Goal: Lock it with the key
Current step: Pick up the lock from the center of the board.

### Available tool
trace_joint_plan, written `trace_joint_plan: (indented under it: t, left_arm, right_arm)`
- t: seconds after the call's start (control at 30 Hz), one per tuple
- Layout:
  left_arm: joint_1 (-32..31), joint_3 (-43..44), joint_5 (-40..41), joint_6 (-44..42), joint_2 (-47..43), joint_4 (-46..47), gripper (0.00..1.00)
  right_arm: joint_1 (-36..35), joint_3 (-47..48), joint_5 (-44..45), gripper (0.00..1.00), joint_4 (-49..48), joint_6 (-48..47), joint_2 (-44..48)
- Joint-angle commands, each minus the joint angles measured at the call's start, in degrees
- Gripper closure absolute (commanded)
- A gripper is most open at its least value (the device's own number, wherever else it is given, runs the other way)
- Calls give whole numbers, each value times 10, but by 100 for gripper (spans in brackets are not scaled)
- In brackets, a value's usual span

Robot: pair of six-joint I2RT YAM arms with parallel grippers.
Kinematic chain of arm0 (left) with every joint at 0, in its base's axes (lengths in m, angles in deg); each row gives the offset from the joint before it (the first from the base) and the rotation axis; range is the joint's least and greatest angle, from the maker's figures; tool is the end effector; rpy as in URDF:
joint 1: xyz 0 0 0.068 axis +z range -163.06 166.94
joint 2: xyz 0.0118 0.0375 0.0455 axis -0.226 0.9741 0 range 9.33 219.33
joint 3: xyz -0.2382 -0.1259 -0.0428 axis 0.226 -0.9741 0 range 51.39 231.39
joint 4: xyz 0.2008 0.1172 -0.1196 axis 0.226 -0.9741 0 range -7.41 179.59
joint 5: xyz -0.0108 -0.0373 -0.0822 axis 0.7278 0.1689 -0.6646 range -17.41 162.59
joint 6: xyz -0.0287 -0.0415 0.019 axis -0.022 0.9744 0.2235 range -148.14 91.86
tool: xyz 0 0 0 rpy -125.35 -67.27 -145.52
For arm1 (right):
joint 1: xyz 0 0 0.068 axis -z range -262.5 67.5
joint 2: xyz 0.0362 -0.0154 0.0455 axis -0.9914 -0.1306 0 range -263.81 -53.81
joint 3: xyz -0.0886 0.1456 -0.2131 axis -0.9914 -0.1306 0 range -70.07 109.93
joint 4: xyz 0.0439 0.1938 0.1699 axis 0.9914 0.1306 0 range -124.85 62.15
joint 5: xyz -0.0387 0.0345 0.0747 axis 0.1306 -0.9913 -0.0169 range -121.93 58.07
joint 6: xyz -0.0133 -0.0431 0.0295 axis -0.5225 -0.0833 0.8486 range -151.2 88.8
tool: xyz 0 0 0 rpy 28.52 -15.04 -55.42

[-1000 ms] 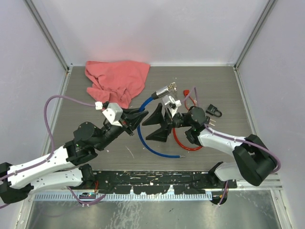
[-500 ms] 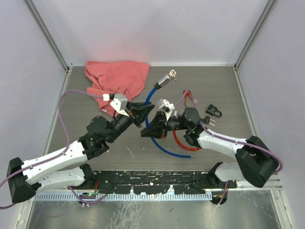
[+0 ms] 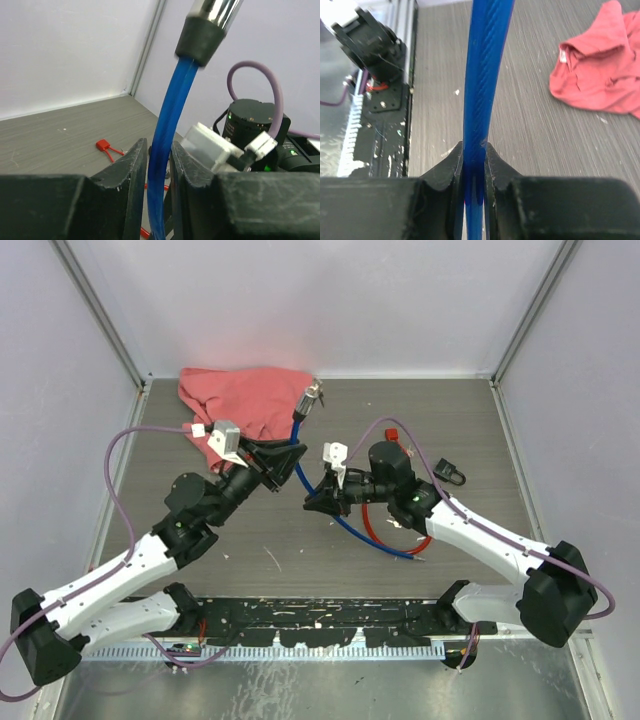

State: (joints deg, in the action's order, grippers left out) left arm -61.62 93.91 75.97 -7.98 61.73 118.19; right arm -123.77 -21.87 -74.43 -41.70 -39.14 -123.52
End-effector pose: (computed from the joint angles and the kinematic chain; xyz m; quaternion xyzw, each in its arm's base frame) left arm 0.1434 -0.1593 0.3748 0.1196 0.5706 -0.4443 0.6803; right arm 0.1911 0.1997 0.3019 -0.5086 0.5785 0.4382 0.4634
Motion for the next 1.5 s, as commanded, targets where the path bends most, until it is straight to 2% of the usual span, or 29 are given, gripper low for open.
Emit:
trace_joint_plan:
  t: [0.0, 0.13, 0.27, 0.33, 0.57, 0.7, 0.9, 0.93, 1.03, 1.1, 1.2, 1.3, 1.47]
  left_arm:
    - [29, 40, -18, 2, -15, 0, 74]
    - [45, 56, -36, 2, -3, -10, 73]
    - [56, 65, -58, 2, 11, -16, 82]
    - [61, 66, -67, 5, 14, -19, 83]
    - [79, 66, -91, 19, 23, -29, 76]
    - [83, 68, -104, 23, 30, -31, 76]
    - [92, 82, -144, 9, 35, -49, 99]
    - [95, 86, -152, 1, 35, -61, 100]
    - [103, 112, -172, -53, 29, -135, 100]
    - [107, 131, -165, -108, 23, -206, 100]
    - [115, 144, -169, -195, 14, -282, 100]
    - [116, 146, -187, -287, 3, -343, 100]
    - [116, 126, -213, -407, -20, -412, 100]
  right_arm:
    - [-4, 27, 42, 99, 64, -79, 19]
    - [-9, 28, 44, 99, 71, -87, 15]
    - [-11, 29, 42, 99, 76, -91, 16]
    - [-11, 29, 39, 99, 79, -93, 19]
    - [-10, 33, 33, 99, 87, -96, 24]
    - [-11, 32, 31, 99, 87, -95, 25]
    - [-5, 35, 7, 98, 94, -98, 26]
    - [0, 39, -5, 95, 102, -101, 26]
    - [31, 58, -56, 62, 140, -117, 29]
    - [59, 73, -96, 49, 172, -141, 36]
    - [97, 96, -154, 44, 232, -189, 47]
    - [131, 120, -195, 44, 288, -229, 57]
    - [183, 150, -273, 44, 308, -201, 61]
